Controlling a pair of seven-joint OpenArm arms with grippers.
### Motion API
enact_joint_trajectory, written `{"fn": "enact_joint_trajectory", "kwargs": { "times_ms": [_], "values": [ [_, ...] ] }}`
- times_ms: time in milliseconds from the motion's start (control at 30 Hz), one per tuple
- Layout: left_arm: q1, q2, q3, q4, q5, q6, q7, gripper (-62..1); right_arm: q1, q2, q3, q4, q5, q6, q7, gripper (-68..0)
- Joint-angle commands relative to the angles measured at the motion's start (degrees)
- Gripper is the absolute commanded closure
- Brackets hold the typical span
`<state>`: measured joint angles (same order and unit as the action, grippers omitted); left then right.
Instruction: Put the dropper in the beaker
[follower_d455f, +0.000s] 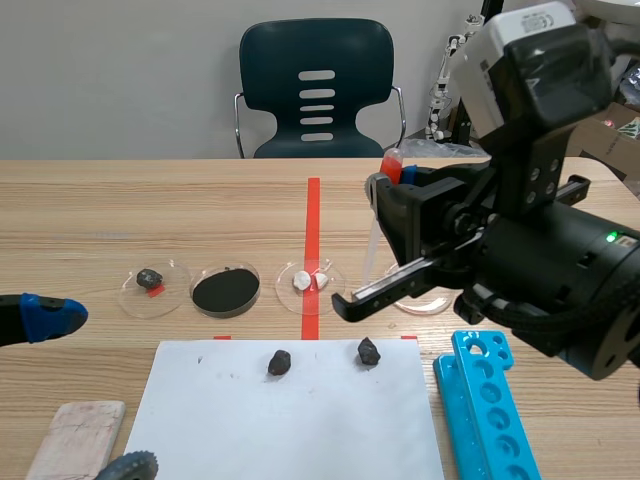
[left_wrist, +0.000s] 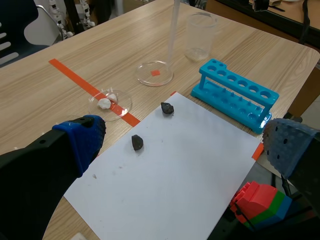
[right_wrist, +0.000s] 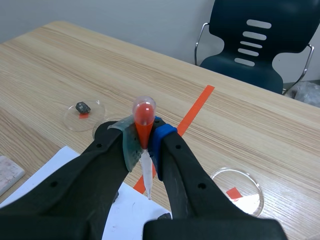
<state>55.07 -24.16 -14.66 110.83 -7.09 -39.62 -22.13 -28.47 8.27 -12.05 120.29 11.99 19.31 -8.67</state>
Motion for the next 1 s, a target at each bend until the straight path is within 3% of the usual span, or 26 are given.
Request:
{"fn": "enact_joint_trajectory", "kwargs": {
  "times_ms": [0,800,967],
  "values": [
    [0.28,-0.17,0.39,0.90,-0.76,-0.20,-0.94,-62.3,0.52,0.13,0.22,0.79,0.26,-0.02,1.09,-0.6],
    [0.28,-0.17,0.39,0.90,-0.76,-0.20,-0.94,-62.3,0.55,0.13,1.16,0.79,0.24,-0.04,1.09,-0.6],
    [0.28,-0.17,0.39,0.90,-0.76,-0.20,-0.94,-62.3,0.55,0.13,3.93,0.79,0.26,-1.75,1.11,-0.6]
  ]
}}
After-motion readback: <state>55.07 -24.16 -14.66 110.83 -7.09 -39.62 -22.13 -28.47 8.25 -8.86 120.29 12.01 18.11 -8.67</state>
